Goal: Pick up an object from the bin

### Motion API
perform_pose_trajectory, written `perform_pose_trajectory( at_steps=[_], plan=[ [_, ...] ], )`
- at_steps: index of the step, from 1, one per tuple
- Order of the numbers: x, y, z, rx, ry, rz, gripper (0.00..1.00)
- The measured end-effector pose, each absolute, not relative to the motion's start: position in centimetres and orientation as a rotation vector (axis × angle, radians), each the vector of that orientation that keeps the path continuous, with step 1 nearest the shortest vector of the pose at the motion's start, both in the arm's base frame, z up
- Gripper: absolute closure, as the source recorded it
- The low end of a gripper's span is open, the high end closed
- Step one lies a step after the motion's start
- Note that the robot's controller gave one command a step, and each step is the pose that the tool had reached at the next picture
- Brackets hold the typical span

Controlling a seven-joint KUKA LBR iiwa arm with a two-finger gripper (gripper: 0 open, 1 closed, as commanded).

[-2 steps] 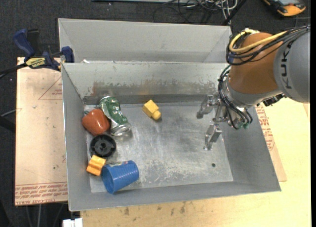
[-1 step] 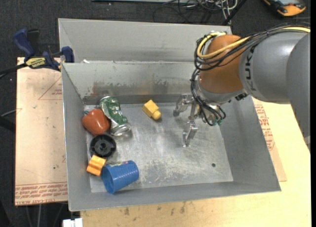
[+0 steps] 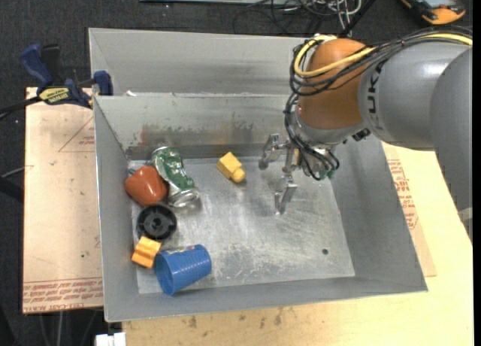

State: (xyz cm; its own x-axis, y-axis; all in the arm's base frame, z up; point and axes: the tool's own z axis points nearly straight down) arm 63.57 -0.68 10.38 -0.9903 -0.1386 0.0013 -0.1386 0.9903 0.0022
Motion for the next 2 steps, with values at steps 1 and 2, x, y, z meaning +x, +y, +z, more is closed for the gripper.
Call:
perform_pose_trajectory(
  at_steps=[1, 2],
  plan=[
    [64.6, 4.0, 10.5, -0.176, -3.142, -0.001, 0.00],
    [65.3, 5.9, 8.2, 0.021, -3.146, -0.002, 0.00]
  ],
)
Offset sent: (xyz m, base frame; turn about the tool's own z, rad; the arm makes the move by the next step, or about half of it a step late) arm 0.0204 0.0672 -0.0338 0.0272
